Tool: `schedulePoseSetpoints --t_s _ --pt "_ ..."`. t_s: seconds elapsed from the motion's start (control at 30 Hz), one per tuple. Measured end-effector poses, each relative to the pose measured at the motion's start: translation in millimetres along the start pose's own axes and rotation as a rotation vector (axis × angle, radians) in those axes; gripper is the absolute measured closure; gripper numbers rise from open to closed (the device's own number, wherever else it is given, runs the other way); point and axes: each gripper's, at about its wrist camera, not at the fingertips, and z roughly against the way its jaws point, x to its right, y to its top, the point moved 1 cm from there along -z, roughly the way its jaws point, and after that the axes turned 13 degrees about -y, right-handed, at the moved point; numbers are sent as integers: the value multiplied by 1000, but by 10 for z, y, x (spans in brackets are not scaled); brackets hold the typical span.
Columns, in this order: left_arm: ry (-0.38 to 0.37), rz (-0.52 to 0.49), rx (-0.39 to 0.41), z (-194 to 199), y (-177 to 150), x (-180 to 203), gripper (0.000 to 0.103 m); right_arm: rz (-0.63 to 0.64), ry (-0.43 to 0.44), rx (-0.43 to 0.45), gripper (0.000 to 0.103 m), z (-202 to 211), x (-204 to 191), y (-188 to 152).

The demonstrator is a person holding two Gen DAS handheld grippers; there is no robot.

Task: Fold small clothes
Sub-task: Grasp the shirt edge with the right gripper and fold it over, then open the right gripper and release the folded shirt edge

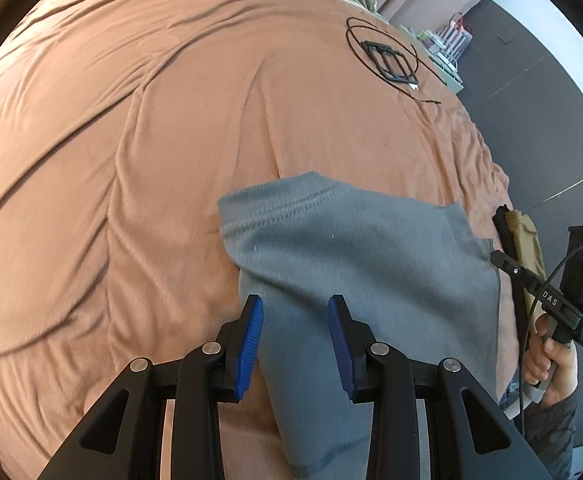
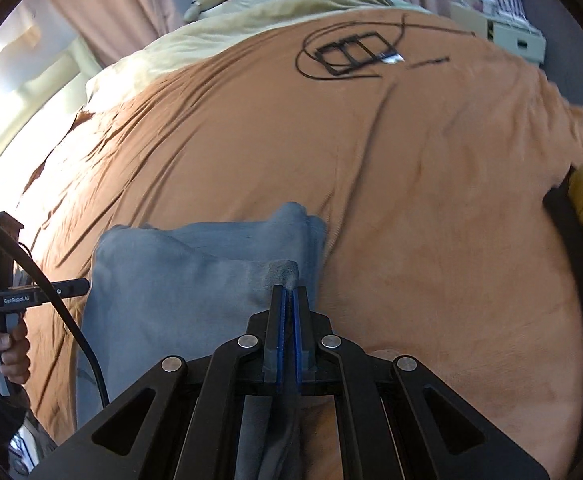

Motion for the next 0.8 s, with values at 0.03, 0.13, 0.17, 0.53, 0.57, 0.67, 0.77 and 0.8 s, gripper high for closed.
schedulePoseSetpoints --t_s 0.03,0.13,0.17,0.53,0.57,0.67,0.77,0.8 --pt "5 -3 -2 -26 24 2 67 -11 1 -1 103 -21 23 11" --pt "13 -8 -5 -85 100 3 67 -42 8 9 103 -57 92 62" --pt "16 -12 -6 -101 129 5 67 -51 6 19 103 -55 119 89" --pt "52 -27 -26 -382 405 6 67 -101 82 -67 103 -132 208 -9" --pt "50 -26 -30 -413 423 5 67 -101 80 -76 103 -160 202 -11" --pt "52 -31 -41 -494 463 13 67 -126 86 -91 103 -226 243 18" --pt "64 -49 -49 -554 486 48 67 -155 97 -94 103 -250 311 45" --pt "66 -53 -50 -567 493 57 67 -164 100 -89 103 -244 327 51"
